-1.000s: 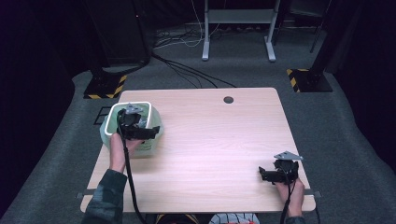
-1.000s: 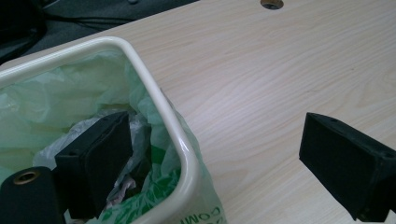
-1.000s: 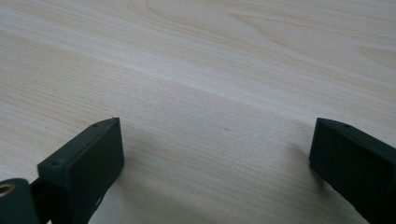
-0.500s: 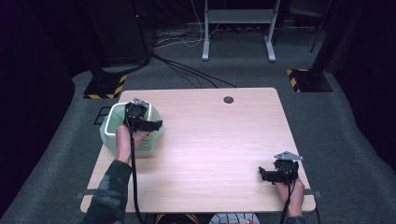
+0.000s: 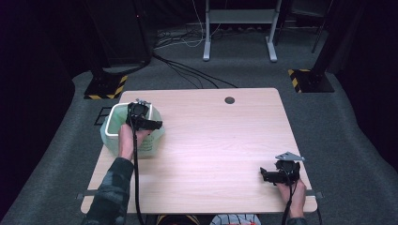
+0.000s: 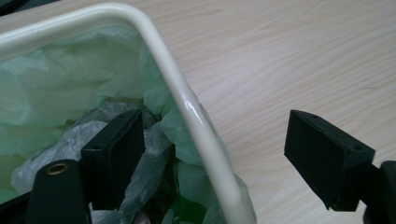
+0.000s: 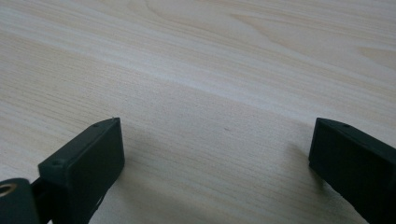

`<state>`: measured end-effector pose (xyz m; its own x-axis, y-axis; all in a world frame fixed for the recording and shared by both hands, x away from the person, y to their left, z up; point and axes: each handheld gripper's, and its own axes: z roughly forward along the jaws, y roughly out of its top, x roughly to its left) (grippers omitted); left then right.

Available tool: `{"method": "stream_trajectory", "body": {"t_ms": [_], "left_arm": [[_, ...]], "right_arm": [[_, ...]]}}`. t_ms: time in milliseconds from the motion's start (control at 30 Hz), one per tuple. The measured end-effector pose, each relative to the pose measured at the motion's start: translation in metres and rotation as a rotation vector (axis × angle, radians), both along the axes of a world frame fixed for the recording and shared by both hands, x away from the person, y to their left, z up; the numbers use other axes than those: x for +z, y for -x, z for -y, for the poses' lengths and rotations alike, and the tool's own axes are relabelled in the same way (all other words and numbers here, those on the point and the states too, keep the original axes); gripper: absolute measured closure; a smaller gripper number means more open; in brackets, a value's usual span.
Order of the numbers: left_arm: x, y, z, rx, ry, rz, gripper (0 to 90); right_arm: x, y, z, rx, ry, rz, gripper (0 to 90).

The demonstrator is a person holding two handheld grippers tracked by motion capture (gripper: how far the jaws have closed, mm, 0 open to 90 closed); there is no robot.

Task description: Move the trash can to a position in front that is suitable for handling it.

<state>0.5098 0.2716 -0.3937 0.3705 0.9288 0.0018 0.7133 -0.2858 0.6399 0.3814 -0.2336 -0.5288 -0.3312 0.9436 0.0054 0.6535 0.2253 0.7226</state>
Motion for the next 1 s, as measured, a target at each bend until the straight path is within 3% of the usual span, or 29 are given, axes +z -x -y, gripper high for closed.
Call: {"method": "stream_trajectory", "body": {"t_ms": [367, 733, 1000], "left_arm": [[-0.0049, -0.0051, 0.0063, 0.035, -0.033, -0.021, 45.4], [-0.0068, -0.0057, 0.0058, 0.077, -0.017, -0.022, 69.9], [-0.0068, -0.0059, 0.0097, 0.091, 0.003, -0.033, 75.1]], "right_arm": [[0.0000, 0.0000, 0.0000, 0.000, 0.000, 0.000, 2.6], [0.0000, 0.0000, -0.0002, -0.002, 0.002, 0.001, 2.7], [0.0000, 0.0001, -0.0003, -0.010, 0.005, 0.003, 3.0]]}}
